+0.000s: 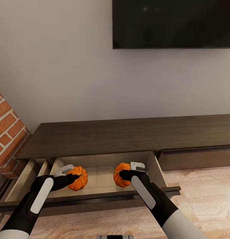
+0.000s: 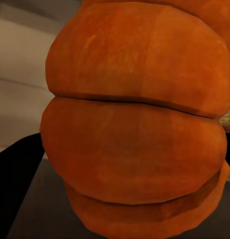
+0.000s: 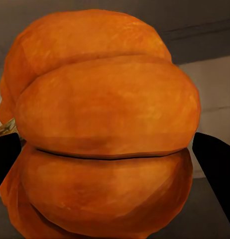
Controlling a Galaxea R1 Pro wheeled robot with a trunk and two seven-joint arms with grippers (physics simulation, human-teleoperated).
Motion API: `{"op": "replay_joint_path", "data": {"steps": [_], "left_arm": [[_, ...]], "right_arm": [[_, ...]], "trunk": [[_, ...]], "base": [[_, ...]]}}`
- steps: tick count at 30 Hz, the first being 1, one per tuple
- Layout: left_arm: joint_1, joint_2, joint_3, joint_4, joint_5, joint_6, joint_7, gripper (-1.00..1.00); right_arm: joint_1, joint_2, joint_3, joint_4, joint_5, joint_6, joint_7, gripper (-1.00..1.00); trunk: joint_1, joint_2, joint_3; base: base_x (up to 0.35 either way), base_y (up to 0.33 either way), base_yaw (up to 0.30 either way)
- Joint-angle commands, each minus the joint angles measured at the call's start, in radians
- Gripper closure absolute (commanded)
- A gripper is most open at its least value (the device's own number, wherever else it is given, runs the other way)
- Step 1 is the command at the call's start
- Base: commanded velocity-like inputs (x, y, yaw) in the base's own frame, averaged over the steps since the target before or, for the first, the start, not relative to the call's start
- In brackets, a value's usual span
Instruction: Place each of the two pumpkins and all three candles from the living room inside a cabinet in the living room (use any cabinet), then make sure every cabinet is closed, and position the cauldron so it is next to a table in the living room.
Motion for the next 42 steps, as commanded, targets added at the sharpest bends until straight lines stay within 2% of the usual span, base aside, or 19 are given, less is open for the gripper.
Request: {"op": "replay_joint_path", "data": {"steps": [1, 4, 30, 42], "left_arm": [[-0.001, 0.0, 0.0, -0.001, 0.011, 0.003, 0.01, 1.0], [-0.001, 0.0, 0.0, -0.001, 0.011, 0.003, 0.01, 1.0], [-0.001, 0.0, 0.001, -0.001, 0.009, 0.003, 0.011, 1.0], [-0.001, 0.0, 0.0, -0.001, 0.009, 0.003, 0.011, 1.0]], "right_arm": [[-0.001, 0.0, 0.002, -0.001, -0.009, 0.0, -0.009, 1.0], [-0.001, 0.0, 0.002, -0.002, -0.009, 0.0, -0.008, 1.0], [-0.001, 0.0, 0.002, -0.003, -0.009, 0.0, -0.009, 1.0], [-0.001, 0.0, 0.002, -0.003, -0.009, 0.0, -0.009, 1.0]], "trunk": [[0.004, -0.008, -0.004], [0.015, -0.029, -0.013], [0.015, -0.029, -0.013], [0.061, -0.113, -0.051]], "base": [[0.0, 0.0, 0.0], [0.0, 0.0, 0.0], [0.022, 0.015, 0.0], [0.0, 0.0, 0.0]]}}
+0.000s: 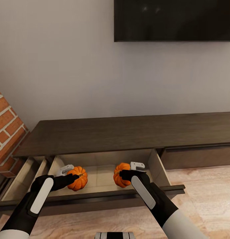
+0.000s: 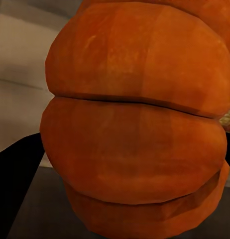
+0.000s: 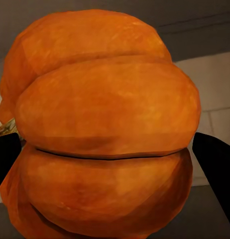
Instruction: Place each of the two pumpkins and all three candles from the living room inside a cabinet in the living room (use any cabinet), then make sure every cabinet is closed, and position the cauldron so it is next to a table in the living room.
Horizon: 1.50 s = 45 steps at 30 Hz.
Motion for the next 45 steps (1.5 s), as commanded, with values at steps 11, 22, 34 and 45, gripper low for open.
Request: {"op": "replay_joint_path", "data": {"steps": [11, 22, 34, 45], "left_arm": [[-0.001, 0.0, 0.0, 0.0, 0.012, 0.003, 0.01, 1.0], [-0.001, 0.0, 0.0, 0.002, 0.011, 0.003, 0.01, 1.0], [-0.001, 0.0, 0.001, 0.0, 0.01, 0.003, 0.011, 1.0], [-0.001, 0.0, 0.0, 0.0, 0.009, 0.003, 0.013, 1.0]], "right_arm": [[-0.001, 0.0, 0.002, -0.001, -0.009, -0.001, -0.009, 1.0], [-0.001, 0.0, 0.003, -0.001, -0.009, -0.001, -0.012, 1.0], [-0.001, 0.0, 0.003, -0.001, -0.009, -0.001, -0.012, 1.0], [-0.001, 0.0, 0.003, 0.0, -0.009, -0.001, -0.013, 1.0]], "trunk": [[0.011, -0.022, -0.01], [0.011, -0.022, -0.01], [0.019, -0.036, -0.02], [0.023, -0.038, -0.055]], "base": [[0.0, 0.0, 0.0], [0.042, 0.028, 0.0], [0.041, 0.019, 0.0], [0.0, 0.0, 0.0]]}}
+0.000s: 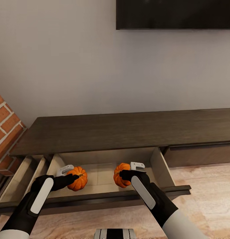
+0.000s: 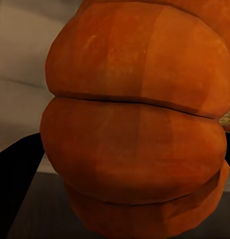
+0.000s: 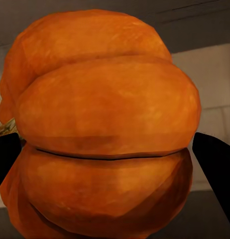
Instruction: Place each of the two pumpkins and all three candles from the living room inside a cabinet in the living room (use any cabinet), then make sure every cabinet is closed, and position the cauldron so it is next to a table in the living room.
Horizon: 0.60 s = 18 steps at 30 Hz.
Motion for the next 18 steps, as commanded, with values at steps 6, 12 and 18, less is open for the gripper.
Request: {"op": "replay_joint_path", "data": {"steps": [6, 12, 18], "left_arm": [[-0.001, -0.001, -0.001, -0.001, 0.011, 0.003, 0.01, 1.0], [-0.001, -0.001, -0.001, -0.001, 0.011, 0.003, 0.01, 1.0], [-0.001, 0.0, 0.0, -0.001, 0.011, 0.003, 0.01, 1.0]], "right_arm": [[-0.001, 0.0, 0.002, -0.001, -0.009, -0.001, -0.01, 1.0], [-0.001, 0.0, 0.002, -0.002, -0.008, -0.001, -0.011, 1.0], [-0.001, 0.0, 0.002, -0.004, -0.008, -0.001, -0.01, -1.0]], "trunk": [[0.0, -0.001, -0.005], [0.0, -0.001, -0.005], [0.0, -0.001, -0.005]], "base": [[0.0, 0.0, 0.0], [0.0, 0.0, 0.0], [0.0, 0.0, 0.0]]}}
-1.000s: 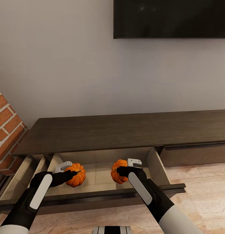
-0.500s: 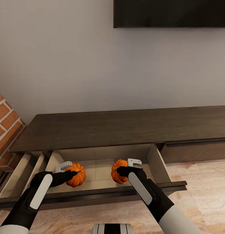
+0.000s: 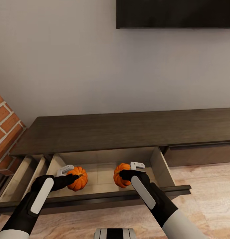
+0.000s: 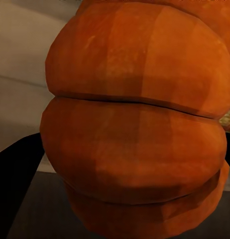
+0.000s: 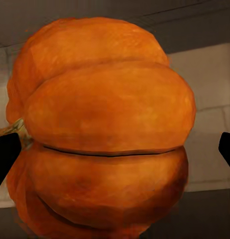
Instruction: Place each of the two pumpkins and all three candles from the living room inside a cabinet in the living room (use any cabinet), then make sure every cabinet is closed, and position the cauldron so it is next to a table in the living room.
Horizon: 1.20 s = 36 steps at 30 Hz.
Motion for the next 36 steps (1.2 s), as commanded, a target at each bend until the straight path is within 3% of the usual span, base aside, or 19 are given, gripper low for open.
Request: {"op": "replay_joint_path", "data": {"steps": [1, 2, 16, 27, 31, 36], "left_arm": [[0.0, 0.0, 0.0, -0.002, 0.01, 0.003, 0.01, 1.0], [0.0, 0.0, 0.0, -0.002, 0.01, 0.003, 0.01, -1.0], [0.0, 0.001, 0.001, -0.003, 0.011, 0.003, 0.01, -1.0], [0.0, 0.0, 0.006, -0.001, 0.02, 0.009, 0.012, -1.0], [-0.002, -0.001, 0.006, -0.002, 0.022, 0.011, 0.013, -1.0], [-0.002, -0.027, 0.005, -0.003, 0.022, 0.014, 0.047, -1.0]], "right_arm": [[-0.001, 0.0, 0.002, -0.001, -0.009, 0.001, -0.009, -1.0], [-0.001, 0.0, 0.002, -0.002, -0.009, 0.001, -0.009, -1.0], [-0.001, 0.0, 0.002, -0.002, -0.009, 0.001, -0.009, -1.0], [-0.001, 0.0, 0.002, -0.003, -0.008, 0.001, -0.006, -1.0], [-0.001, 0.0, 0.002, -0.003, -0.007, 0.002, -0.007, -1.0], [-0.001, 0.0, 0.002, -0.003, -0.008, 0.003, -0.007, -1.0]], "trunk": [[0.0, 0.0, -0.001], [0.0, 0.0, -0.001], [0.0, 0.0, -0.001], [-0.005, 0.002, 0.042], [-0.02, 0.03, 0.054], [-0.04, 0.065, 0.07]], "base": [[0.0, 0.0, 0.0], [0.0, 0.0, 0.0], [0.0, 0.0, 0.0], [0.0, 0.0, 0.0], [0.0, 0.0, 0.0], [0.0, 0.0, 0.0]]}}
